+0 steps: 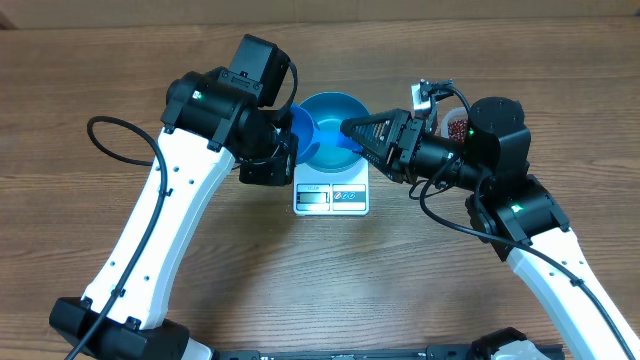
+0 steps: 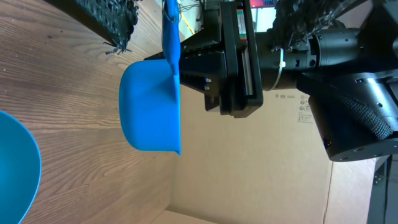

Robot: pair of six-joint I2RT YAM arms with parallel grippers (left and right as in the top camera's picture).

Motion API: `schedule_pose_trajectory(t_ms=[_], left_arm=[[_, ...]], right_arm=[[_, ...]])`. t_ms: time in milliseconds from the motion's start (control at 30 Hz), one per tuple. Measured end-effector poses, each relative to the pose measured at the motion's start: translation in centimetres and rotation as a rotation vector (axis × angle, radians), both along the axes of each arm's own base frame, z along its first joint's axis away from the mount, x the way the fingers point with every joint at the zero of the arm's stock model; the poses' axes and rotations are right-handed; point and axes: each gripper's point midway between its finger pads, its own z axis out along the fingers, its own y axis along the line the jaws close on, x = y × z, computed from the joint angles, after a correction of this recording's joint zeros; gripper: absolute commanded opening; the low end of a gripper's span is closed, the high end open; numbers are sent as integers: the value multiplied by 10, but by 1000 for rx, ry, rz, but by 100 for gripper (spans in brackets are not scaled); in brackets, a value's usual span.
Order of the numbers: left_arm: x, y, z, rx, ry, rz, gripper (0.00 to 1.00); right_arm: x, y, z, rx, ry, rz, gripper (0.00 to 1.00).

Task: Scoop item into bowl and weigh 150g on scale
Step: 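Close the right gripper on the scoop handle while left holds cup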

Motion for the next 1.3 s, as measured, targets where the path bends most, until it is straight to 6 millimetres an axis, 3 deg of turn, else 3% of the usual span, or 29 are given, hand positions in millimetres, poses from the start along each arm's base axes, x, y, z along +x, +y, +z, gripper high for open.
schedule_pose_trajectory(t_ms=[867, 1233, 1300], left_arm=[[8, -5, 3, -8, -51, -45, 4], [0, -18, 3, -17, -38, -49, 4], [-2, -21, 3, -21, -32, -38, 4]], right_arm=[[-2, -1, -7, -20, 18, 2, 73], [0, -1, -6, -21, 10, -7, 64], [0, -1, -6, -22, 9, -8, 59]])
